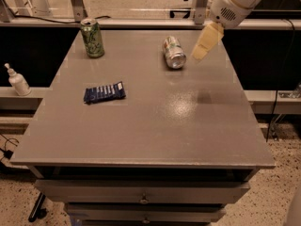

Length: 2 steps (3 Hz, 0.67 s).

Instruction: Place 7up can upright

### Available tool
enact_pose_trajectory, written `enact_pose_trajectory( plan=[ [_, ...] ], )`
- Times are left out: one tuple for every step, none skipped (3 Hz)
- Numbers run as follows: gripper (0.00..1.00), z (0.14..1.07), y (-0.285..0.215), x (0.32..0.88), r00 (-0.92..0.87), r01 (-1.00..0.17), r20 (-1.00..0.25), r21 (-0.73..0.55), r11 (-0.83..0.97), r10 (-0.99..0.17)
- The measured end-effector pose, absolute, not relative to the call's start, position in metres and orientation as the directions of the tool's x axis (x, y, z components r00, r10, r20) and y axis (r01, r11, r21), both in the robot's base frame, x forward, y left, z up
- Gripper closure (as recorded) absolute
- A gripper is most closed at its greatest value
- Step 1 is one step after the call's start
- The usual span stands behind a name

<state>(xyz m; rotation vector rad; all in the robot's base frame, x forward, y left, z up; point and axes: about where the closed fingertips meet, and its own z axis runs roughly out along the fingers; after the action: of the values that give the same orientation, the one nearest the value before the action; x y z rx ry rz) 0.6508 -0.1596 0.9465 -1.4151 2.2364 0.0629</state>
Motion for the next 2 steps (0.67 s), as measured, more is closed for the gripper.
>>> enact_pose_trajectory(
  plan=[
    [0.0,0.9449,-0.158,0.6515,-0.387,-0.843,-0.435,-0.192,0.503,-0.813],
    [0.0,0.9448,-0.1579,0.6515,-0.387,-0.843,-0.435,-0.192,0.503,-0.813]
  ],
)
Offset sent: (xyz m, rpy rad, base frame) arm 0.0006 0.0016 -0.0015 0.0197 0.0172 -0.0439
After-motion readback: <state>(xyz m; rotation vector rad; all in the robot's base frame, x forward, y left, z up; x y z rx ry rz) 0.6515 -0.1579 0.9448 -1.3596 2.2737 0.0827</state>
